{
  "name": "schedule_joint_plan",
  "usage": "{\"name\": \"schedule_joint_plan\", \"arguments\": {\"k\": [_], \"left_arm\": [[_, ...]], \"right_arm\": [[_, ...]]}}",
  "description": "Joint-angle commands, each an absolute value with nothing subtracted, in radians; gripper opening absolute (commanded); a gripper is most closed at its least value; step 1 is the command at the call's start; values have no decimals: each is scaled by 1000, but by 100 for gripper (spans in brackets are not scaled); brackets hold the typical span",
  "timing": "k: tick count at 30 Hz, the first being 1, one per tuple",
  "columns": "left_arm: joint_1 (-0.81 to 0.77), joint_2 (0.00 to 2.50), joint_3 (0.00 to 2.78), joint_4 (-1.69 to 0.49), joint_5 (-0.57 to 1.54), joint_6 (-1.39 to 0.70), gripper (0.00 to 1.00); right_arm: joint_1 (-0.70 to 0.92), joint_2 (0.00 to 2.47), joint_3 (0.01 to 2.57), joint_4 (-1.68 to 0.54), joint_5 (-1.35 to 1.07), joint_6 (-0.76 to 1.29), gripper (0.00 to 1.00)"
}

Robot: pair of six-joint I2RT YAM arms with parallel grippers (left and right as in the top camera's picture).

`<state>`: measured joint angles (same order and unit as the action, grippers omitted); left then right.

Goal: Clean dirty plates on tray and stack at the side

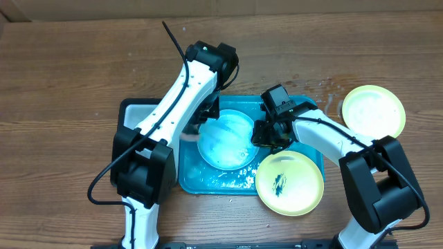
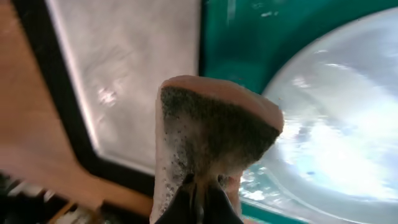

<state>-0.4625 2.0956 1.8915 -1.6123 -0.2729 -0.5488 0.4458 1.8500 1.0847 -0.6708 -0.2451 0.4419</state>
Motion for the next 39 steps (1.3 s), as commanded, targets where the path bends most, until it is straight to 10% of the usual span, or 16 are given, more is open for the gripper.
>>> {"name": "schedule_joint_plan", "arguments": {"k": [1,16,39], "left_arm": [[-412,2032,1912,-1640,-339,-587,4],[-254,1889,1771,-1515,-260,-506,4],[33,1707,1433,-1236,-31,-389,4]], "right_arm": [[440,1828,1116,-725,-167,371,4],[445,1479,1273,-865,-38,203,4],[913,1375,1343,-939,978,-113,4]]}}
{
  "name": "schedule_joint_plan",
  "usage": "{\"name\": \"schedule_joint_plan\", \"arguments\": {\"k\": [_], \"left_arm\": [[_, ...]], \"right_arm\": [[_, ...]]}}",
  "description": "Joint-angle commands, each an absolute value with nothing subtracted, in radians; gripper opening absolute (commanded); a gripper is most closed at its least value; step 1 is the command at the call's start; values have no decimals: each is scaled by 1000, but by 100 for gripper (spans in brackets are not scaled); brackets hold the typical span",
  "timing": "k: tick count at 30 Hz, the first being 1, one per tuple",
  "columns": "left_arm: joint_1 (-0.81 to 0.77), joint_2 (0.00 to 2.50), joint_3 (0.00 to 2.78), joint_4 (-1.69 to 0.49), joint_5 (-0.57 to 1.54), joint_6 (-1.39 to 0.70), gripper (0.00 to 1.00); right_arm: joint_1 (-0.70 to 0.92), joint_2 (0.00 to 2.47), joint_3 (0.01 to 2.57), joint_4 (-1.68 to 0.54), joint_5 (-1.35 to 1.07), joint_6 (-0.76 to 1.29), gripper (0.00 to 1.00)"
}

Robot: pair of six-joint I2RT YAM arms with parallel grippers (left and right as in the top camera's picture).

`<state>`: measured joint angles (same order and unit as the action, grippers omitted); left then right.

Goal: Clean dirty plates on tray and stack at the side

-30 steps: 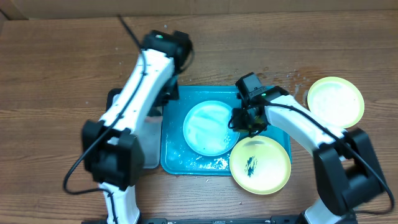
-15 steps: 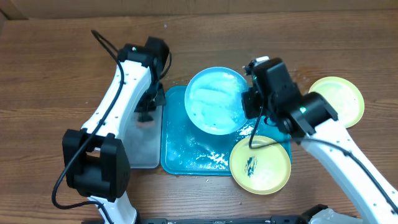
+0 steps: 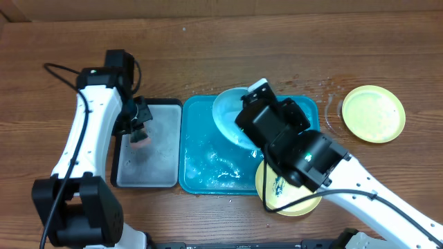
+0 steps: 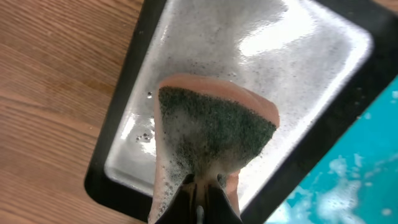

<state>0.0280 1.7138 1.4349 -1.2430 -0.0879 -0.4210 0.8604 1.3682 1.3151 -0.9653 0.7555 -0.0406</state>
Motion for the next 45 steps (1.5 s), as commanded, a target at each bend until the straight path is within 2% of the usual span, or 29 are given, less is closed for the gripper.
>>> {"name": "schedule_joint_plan", "arguments": {"k": [1,8,17,23,45], "left_arm": [[33,1707,1433,-1233,-28,-388,4],[32,1707,1433,-1228,-29,-389,4],[33,1707,1431,-1227,-29,-388,4],[33,1707,1426,-1226,-29,-389,5],[33,1707,1426,-1227,-32,-389,5]], "right_arm": [[927,1375,1343,-930,1008,-128,4],[1051,1375,1343,-879,1311,-262,4],[1203,1376,1343,-714,1562,-500,4],[1257,1376,1343,-628,1573,-657,4],[1257,1376,1343,-629,1573,-663,4]]}}
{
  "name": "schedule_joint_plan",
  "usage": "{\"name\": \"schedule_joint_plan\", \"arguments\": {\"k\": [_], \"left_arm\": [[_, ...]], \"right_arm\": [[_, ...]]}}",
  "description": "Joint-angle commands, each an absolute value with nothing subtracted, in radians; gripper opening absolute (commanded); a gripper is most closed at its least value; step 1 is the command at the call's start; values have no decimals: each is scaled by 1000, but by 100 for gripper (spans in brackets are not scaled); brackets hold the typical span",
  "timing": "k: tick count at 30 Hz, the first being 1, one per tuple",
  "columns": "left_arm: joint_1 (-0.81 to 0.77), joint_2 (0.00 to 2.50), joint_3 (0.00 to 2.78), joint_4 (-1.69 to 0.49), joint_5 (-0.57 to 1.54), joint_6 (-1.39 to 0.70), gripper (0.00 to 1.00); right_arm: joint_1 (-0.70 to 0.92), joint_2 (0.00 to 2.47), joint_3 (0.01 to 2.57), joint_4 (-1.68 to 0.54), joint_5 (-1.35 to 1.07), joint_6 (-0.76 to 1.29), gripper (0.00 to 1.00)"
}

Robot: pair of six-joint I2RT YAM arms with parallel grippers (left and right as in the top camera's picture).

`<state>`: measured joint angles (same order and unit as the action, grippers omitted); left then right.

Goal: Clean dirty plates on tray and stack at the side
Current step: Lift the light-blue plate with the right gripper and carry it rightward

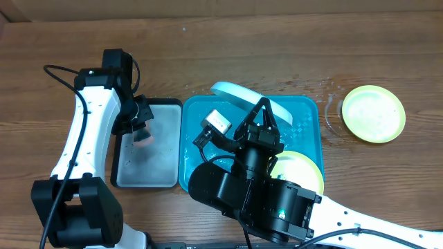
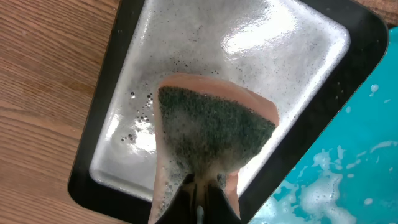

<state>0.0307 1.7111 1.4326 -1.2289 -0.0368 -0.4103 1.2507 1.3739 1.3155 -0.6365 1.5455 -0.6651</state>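
Note:
My right gripper (image 1: 261, 114) is raised close to the overhead camera and is shut on a light blue plate (image 1: 239, 93), held tilted over the back edge of the teal tray (image 1: 197, 149). A yellow-green plate (image 1: 301, 168) with a dark smear lies at the tray's front right, partly hidden by my right arm. Another yellow-green plate (image 1: 374, 113) rests on the table at the far right. My left gripper (image 2: 199, 182) is shut on a pink sponge (image 2: 211, 134) with a green scouring face, over the black tray (image 2: 186, 50) of soapy water.
Foam and water cover the teal tray's floor (image 2: 354, 168). The black tray (image 1: 145, 162) sits directly left of the teal one. Water is splashed on the wooden table (image 1: 332, 104) between the teal tray and the far-right plate. My right arm hides much of the front middle.
My right arm stands higher and nearer the camera, and the blue plate is now at the teal tray's back edge. The left gripper with the sponge has shifted slightly over the black tray.
First the sponge in my left gripper was at the blue plate in the teal tray, with my right gripper at the plate's rim. Then the sponge was over the black tray and the plate was lifted and tilted. Now the plate is held higher still.

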Motion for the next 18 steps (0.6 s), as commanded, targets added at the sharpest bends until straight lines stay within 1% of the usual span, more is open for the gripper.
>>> {"name": "schedule_joint_plan", "arguments": {"k": [1,18], "left_arm": [[33,1707,1426,-1227,-33,-389,5],[33,1707,1426,-1226,-32,-389,4]], "right_arm": [[1257,1376,1343,-629,1573,-663,4],[1256,1376,1343,-604,1573,-659,4]]}}
